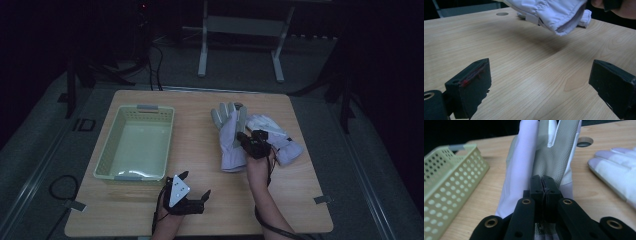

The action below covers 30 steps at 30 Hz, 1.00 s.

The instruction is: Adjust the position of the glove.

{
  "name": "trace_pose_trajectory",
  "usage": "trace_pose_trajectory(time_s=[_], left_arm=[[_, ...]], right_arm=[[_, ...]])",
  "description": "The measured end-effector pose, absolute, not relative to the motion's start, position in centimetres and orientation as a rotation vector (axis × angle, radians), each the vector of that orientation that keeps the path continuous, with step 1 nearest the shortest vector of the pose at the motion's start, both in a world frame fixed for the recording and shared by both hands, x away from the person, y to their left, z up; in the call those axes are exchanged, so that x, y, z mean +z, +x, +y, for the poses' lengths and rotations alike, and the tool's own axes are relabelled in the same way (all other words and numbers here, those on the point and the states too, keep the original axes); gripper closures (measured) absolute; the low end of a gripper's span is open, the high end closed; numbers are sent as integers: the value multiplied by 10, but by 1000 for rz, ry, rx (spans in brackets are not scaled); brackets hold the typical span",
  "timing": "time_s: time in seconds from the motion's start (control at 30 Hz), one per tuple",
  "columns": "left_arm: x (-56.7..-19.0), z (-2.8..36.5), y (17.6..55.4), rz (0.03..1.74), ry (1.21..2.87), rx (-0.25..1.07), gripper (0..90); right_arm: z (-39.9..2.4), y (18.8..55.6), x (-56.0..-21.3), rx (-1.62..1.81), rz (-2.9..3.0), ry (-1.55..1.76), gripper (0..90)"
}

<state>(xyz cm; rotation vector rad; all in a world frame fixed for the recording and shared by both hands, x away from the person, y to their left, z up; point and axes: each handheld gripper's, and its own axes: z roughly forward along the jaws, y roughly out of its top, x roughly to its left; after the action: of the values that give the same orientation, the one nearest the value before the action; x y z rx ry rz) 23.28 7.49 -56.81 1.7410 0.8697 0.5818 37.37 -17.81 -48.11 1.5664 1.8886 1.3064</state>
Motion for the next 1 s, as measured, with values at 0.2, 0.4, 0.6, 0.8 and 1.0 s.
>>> trace_pose_trajectory(time_s=[0.2, 0.4, 0.6, 0.8, 1.0], left_arm=[[-568, 74, 231, 866, 1731, 608, 13], [-568, 74, 232, 856, 1732, 599, 13], [-568, 74, 232, 855, 1731, 593, 13], [-568, 74, 232, 853, 1732, 588, 13], [-568, 74, 233, 852, 1735, 586, 13]], right_arm=[[-176, 366, -502, 1275, 1889, 1638, 877], [-169, 370, -535, 1096, 1931, 1666, 872], [-163, 372, -545, 1025, 1953, 1640, 837], [-164, 373, -546, 1037, 1965, 1661, 740], [-176, 371, -533, 1043, 1999, 1609, 622]])
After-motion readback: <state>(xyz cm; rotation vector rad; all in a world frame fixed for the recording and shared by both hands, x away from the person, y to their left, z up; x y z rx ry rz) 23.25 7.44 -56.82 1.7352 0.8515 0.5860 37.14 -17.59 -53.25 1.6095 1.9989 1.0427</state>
